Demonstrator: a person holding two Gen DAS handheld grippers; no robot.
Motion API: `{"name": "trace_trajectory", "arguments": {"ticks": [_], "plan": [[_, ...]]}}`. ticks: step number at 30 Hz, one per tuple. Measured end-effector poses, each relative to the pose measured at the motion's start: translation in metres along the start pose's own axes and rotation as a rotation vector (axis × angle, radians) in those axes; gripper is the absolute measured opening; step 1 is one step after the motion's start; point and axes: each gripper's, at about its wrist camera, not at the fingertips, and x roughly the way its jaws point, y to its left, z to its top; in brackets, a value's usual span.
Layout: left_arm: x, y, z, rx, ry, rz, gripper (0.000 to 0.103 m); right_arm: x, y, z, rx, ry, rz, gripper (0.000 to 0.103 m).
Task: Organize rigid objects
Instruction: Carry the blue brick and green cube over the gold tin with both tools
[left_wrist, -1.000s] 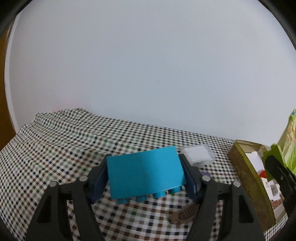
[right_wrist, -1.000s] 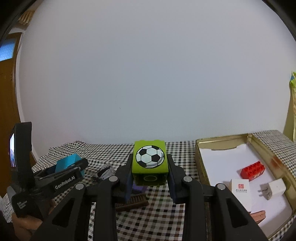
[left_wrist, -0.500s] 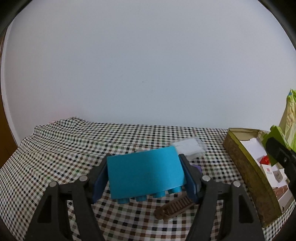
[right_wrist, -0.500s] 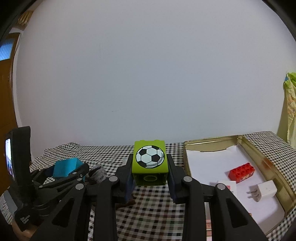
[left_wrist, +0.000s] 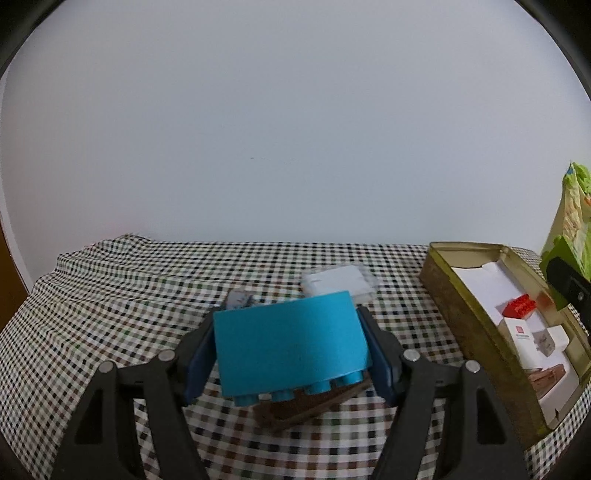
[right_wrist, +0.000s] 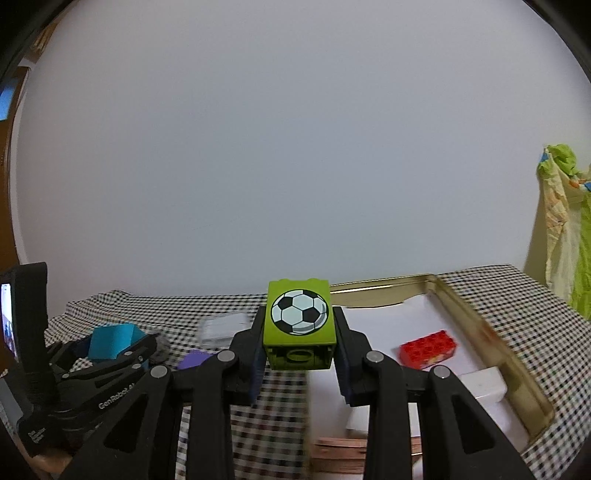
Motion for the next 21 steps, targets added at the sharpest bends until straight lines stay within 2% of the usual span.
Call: {"name": "trace_trajectory", "arguments": {"ticks": [12,13,21], "plan": [[-0.001,-0.036,0.003,0.051,-0.005,-0.042,0.07,-0.006,-0.048,0.003,0.008,-0.014,-0.086,0.034],[-0.001,-0.039,0.004,0.052,-0.005,-0.049,0.07,-0.016,-0.051,0.003,0.007,-0.014,-0.095,0.034],[-0.004,-0.063,0.008,0.079,-0.017,-0.094,0.07,-0.006,-0.086,0.007,0.031,-0.009,-0.144,0.034]]}}
